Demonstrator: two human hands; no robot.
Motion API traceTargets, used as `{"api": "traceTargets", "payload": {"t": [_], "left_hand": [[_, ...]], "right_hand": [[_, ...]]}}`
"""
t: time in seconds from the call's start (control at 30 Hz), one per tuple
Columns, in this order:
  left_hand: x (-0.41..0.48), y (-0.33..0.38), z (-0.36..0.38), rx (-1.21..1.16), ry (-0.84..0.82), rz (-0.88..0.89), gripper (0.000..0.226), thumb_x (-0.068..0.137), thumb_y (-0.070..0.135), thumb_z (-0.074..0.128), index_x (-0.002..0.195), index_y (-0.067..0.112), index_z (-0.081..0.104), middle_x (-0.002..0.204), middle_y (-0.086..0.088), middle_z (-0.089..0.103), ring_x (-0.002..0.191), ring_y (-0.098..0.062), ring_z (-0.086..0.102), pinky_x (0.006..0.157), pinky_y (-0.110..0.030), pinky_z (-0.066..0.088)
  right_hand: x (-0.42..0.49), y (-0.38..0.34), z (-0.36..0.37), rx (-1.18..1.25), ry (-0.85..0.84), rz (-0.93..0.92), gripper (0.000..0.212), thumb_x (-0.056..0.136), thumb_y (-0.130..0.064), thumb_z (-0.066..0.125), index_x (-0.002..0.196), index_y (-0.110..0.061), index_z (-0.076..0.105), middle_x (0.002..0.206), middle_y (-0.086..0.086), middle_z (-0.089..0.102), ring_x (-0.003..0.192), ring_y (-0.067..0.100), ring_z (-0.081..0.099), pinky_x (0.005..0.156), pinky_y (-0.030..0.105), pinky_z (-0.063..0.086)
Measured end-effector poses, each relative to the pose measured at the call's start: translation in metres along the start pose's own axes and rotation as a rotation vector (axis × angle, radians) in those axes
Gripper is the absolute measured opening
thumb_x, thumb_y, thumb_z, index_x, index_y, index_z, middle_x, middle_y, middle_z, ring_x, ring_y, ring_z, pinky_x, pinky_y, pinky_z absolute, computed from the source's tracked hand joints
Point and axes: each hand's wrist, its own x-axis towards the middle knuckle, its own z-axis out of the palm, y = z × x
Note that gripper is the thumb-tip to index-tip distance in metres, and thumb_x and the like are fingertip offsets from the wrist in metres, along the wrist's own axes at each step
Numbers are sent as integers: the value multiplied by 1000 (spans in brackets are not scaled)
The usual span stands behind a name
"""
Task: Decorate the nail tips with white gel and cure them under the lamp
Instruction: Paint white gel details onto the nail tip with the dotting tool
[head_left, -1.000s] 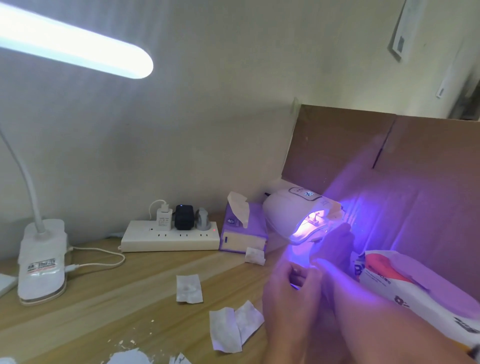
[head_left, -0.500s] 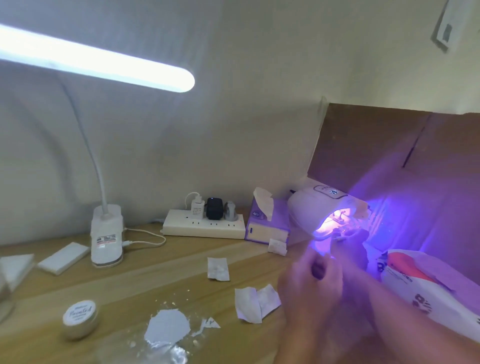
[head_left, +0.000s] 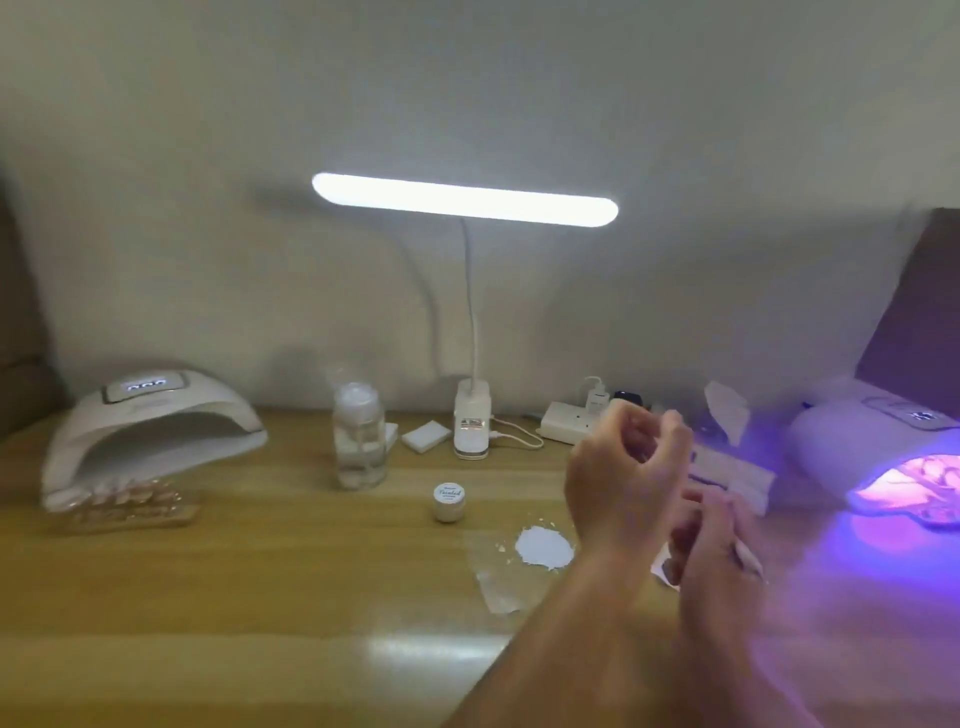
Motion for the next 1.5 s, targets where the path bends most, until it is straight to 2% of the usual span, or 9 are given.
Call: {"api": "traceTargets", "payload": {"t": [0.1,0.27,0.37,0.47,0.67,0.93,1.17,1.37,1.5], "left_hand": [[18,-22,-92,231,159,73,20,84,33,67,73,28,50,60,11,53,56,-1,52,53,-14,39],[35,-55,-272,569,571,-100,25,76,26,71,87,19,49,85,-1,61,80,-26,59,73,-38,47],[26,-75,-357,773,732,-308,49,68,30,81,102,12,51,110,-14,59,105,-35,55,89,-44,46],[12,-92,-407,920,670,-554,82,62,36,86,125,11,40,135,-20,42,125,-37,41,105,-46,38],[34,-96,-433,978,513,-693,102,55,50,89,127,7,32,138,-20,46,127,-37,46,104,-43,41],[38,-104,-457,845,376,-637,58,71,36,82,118,17,54,104,0,63,98,-21,58,80,-32,42],[38,-98,-466,713,256,-620,64,74,25,85,129,12,53,129,-9,59,117,-27,54,98,-36,40],[22,-89,-456,797,89,-494,28,74,39,83,94,28,67,112,8,63,109,-20,57,90,-33,44],[0,-69,-439,753,59,-283,21,70,29,87,82,25,71,89,13,71,86,-15,65,69,-22,47]], "right_hand": [[-13,10,-1,-28,-138,96,24,103,-43,43,90,-31,60,63,-1,49,50,4,42,41,14,34],[-5,9,-7,41,-96,246,31,105,-39,38,77,-24,42,39,-12,46,26,-2,29,30,9,17],[-7,14,-3,-41,-157,192,35,103,-39,38,76,-17,46,46,-7,45,26,-1,28,30,9,18],[-8,17,-5,-97,-221,193,26,106,-34,38,99,-13,50,65,5,47,26,-1,32,27,9,20],[2,15,0,-201,-238,225,26,109,-25,31,112,-7,49,69,13,42,19,5,35,22,11,20],[1,19,6,-282,-254,139,27,108,-24,37,106,-1,51,67,16,46,21,5,34,23,11,21],[-4,27,2,-288,-231,74,29,104,-37,43,95,-13,53,67,12,56,29,2,39,27,11,25],[-6,27,0,-280,-237,115,30,100,-46,45,87,-19,49,72,11,61,49,20,44,30,13,30],[-10,22,1,-272,-198,130,25,99,-46,49,90,-23,47,70,7,63,47,17,46,30,14,32]]}}
